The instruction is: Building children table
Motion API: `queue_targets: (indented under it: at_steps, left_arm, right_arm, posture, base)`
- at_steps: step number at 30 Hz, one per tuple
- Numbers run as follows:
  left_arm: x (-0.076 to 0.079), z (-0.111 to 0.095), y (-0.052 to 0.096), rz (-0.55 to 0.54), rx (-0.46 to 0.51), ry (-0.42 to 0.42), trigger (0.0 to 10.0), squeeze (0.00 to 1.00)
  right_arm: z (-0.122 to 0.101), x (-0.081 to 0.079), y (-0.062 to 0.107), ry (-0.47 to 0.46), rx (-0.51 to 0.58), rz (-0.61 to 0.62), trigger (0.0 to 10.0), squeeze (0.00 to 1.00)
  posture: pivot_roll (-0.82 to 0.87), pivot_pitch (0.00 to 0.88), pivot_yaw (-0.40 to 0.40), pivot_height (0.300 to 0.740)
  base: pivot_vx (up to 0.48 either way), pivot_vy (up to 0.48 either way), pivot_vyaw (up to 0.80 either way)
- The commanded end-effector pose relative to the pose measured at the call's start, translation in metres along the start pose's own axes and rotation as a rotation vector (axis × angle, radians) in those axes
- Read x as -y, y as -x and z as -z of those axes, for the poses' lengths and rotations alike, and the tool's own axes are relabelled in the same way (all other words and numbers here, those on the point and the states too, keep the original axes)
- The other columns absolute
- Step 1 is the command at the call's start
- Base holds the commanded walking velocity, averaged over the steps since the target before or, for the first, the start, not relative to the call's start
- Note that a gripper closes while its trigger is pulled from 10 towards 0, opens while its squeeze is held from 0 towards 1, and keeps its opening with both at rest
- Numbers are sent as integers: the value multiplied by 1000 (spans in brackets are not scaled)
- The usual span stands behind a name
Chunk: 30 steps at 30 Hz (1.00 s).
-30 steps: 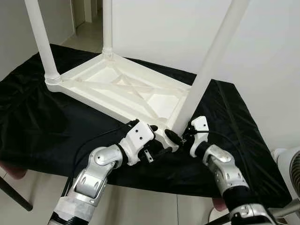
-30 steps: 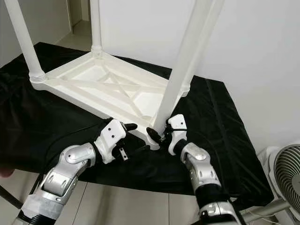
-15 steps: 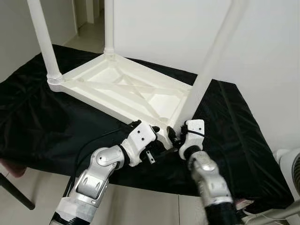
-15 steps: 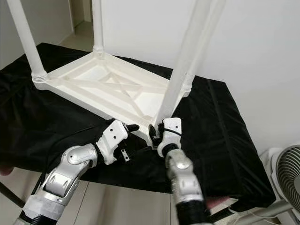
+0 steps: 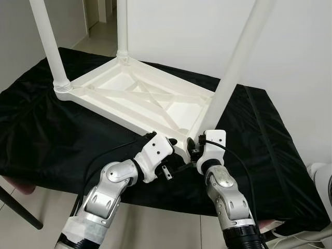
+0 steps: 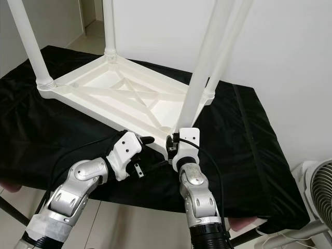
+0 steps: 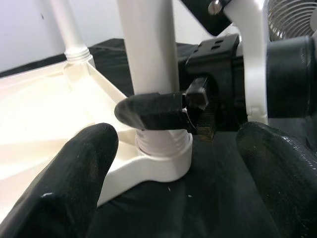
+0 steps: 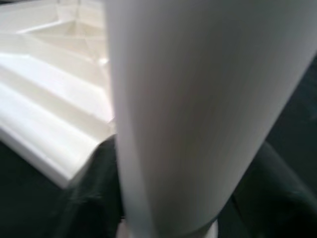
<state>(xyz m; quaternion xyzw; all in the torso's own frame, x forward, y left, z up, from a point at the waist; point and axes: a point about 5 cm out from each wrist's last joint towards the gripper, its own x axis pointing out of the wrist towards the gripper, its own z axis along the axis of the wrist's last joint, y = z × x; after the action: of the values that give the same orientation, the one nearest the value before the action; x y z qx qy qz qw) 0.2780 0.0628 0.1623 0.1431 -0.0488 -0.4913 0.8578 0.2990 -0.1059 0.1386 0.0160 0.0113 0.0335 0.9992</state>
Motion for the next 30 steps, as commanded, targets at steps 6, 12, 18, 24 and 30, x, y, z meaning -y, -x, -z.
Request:
queue_targets:
  at_steps: [6,12,18,24,30]
  left_arm:
    - [2,2,-1,-30,-4,16,10000,0]
    - [1,1,0,-34,-4,12,10000,0]
    - [2,1,1,-40,-3,14,10000,0]
    - [1,1,1,-41,-5,15,10000,0]
    - [0,0,1,-44,-4,7,10000,0]
  right_arm:
    - [1,6,7,-39,23,-101,10000,1000]
    - [1,26,-1,22,-33,-253,10000,0]
    - [6,38,-12,155,-49,-459,10000,0]
    - [5,35,-22,177,-57,-558,10000,0]
    - [0,21,-39,205,-36,-671,6980,0]
  posture:
    - [3,0,-127,740]
    - [10,0,-133,740]
    - [22,0,-137,740]
    - [30,0,-135,740]
    - [40,0,-135,740]
  base:
    - [0,0,0]
    - [0,0,0]
    - [0,0,0]
    - [0,0,0]
    - [0,0,0]
